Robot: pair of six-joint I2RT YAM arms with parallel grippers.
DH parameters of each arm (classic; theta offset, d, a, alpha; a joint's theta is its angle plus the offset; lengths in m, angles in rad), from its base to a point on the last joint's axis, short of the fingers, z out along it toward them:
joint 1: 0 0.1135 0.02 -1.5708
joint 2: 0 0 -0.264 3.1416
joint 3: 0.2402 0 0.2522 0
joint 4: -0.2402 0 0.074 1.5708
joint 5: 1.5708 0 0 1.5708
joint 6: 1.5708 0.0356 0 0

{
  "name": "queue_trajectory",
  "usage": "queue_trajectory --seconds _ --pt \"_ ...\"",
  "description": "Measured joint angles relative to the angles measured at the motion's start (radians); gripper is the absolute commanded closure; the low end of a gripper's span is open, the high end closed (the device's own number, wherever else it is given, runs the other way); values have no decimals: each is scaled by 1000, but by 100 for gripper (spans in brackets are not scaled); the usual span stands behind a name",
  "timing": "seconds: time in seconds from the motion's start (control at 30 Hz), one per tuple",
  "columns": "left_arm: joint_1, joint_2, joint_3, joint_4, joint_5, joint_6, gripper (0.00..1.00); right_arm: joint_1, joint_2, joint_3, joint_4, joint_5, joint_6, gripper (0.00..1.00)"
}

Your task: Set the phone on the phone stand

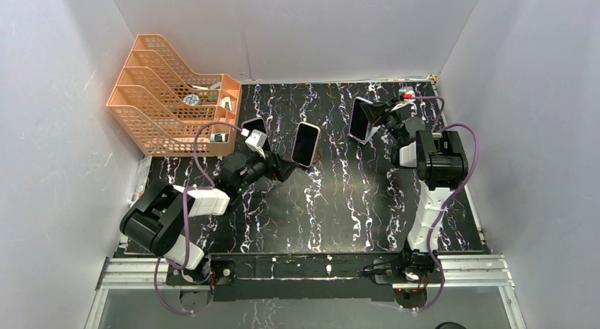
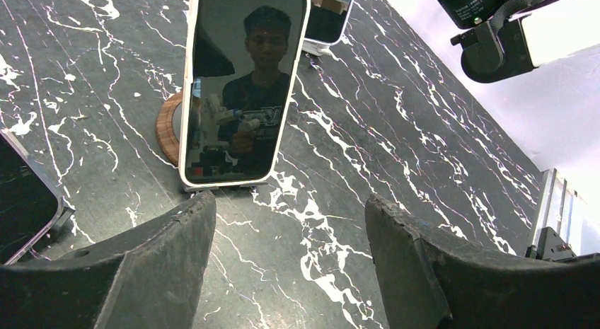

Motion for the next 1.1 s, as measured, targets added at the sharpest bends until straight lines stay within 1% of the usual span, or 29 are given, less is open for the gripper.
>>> queue_trajectory --seconds 0.2,0.23,0.37,0.47,0.53,1.0,1.1 --pt "0 0 0 0 1 0 27 1 -21 -37 15 5 -23 82" --pt "0 0 0 0 2 0 27 1 -23 -43 16 7 -27 80" --pt "0 0 0 0 4 0 27 1 -31 -55 20 9 -37 68" --pt "0 0 0 0 7 0 27 0 -33 -63 14 8 -43 66" --pt "0 1 0 0 8 0 26 -6 -33 -64 3 6 -45 63" --pt "0 13 0 0 19 0 27 -40 -26 -22 -14 -41 -16 62" --pt "0 16 0 0 20 0 27 -42 -26 -22 -14 -43 -14 57"
